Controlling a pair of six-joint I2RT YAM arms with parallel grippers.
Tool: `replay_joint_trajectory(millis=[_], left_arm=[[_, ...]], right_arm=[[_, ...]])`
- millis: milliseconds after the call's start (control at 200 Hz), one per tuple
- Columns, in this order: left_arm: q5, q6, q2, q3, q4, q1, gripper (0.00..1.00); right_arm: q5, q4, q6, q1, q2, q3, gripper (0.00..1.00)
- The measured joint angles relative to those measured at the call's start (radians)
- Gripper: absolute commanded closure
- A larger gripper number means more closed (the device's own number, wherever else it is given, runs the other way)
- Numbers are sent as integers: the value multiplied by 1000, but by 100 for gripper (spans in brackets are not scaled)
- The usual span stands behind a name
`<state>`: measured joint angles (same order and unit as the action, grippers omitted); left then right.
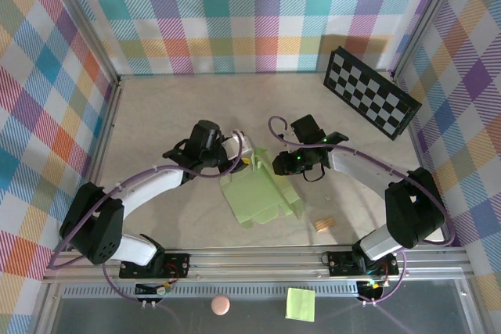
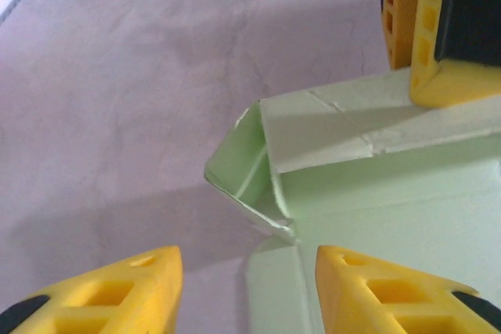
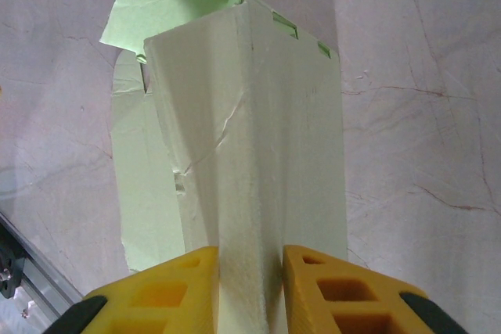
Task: Fold the paper box
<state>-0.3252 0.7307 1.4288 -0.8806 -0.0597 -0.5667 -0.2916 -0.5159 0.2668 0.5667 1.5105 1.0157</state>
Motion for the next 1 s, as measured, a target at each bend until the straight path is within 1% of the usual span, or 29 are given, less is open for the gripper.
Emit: replay_joint_trajectory(millis=[65, 165, 325, 455, 655, 1000], left_arm=[[14, 92, 40, -48, -68, 3, 49], [32, 197, 111, -85, -137, 14, 47], [47, 283, 218, -87, -142, 31, 46], [32, 307, 275, -100, -113, 34, 46], [-43, 323, 355, -185, -94, 37, 48], [-147, 328, 391, -198, -86, 45, 48]], right_arm=[[2, 0, -3, 0, 0, 0, 73], [3, 0, -6, 0, 0, 0, 73], [4, 0, -6, 0, 0, 1, 73], [4, 0, -10, 0, 0, 1, 73], [4, 0, -13, 0, 1, 2, 73], [3, 0, -13, 0, 3, 2, 73]])
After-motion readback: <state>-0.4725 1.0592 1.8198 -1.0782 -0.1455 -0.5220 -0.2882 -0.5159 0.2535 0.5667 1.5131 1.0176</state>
